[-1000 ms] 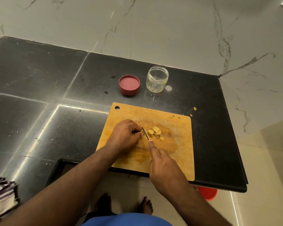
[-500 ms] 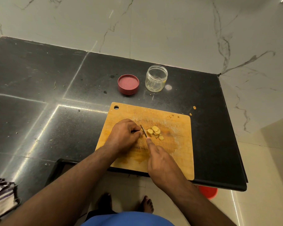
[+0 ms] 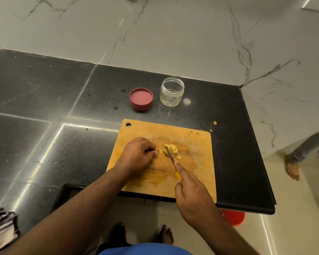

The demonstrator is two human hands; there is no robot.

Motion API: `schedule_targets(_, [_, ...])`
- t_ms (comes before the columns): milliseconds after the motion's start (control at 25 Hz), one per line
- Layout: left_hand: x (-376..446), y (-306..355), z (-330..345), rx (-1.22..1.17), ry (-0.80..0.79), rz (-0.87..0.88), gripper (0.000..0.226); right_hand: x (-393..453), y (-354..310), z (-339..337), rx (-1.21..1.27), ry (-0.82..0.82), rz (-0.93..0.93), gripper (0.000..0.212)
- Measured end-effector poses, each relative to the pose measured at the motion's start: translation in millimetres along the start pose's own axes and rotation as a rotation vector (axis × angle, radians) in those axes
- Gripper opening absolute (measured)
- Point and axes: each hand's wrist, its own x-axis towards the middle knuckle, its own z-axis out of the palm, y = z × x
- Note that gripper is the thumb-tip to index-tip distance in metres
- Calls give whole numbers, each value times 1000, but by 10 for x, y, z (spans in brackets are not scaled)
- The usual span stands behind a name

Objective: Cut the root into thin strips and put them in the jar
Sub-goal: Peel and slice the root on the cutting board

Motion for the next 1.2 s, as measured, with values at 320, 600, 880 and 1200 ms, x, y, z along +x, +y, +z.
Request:
schedule_targets(320, [1,5,-33,-50,-23,-52,26,24,30,-82,22,43,-3,54])
schedule_targets(600, [2,-7,4,-72,26,-28,21,57,-15,-27,-35,-9,-30,55])
schedule_targets(880, [2,14,-6,-57,38,9,17,143,-92,127,-203,-60,-69,53])
schedule_targets(1200, [32,-15,19,-50,32,-6,16,152,-118,154,-283,-113,-41,51])
